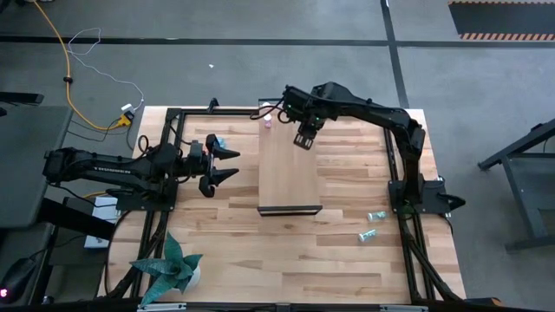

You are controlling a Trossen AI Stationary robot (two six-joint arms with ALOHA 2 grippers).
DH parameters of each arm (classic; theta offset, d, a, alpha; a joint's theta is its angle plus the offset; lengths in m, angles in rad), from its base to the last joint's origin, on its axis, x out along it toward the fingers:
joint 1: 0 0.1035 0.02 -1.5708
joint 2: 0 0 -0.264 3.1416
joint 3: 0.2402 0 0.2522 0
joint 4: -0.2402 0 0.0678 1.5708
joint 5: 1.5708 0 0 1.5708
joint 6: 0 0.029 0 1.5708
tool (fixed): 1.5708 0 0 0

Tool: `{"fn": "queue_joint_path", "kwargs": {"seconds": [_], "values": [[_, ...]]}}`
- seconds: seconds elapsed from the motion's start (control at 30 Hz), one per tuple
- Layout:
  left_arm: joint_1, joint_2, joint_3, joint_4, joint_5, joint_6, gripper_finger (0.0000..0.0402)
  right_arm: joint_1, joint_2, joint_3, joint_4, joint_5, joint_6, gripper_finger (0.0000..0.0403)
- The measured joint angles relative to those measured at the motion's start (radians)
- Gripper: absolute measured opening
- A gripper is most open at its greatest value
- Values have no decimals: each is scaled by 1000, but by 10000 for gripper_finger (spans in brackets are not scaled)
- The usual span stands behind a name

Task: Pick and place medicine bottles onto shelf by color
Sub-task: Put the transparent pink pill bottle on the shelf

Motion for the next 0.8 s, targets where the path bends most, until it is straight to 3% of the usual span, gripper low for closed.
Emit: {"fn": "queue_joint_path", "kwargs": {"seconds": [0.67,0.8], "values": [[0,0,0,2,-3,29,255,-4,32,1,45,4,-54,113],[0,0,0,2,-3,29,255,-4,32,-1,58,1,-53,129]]}}
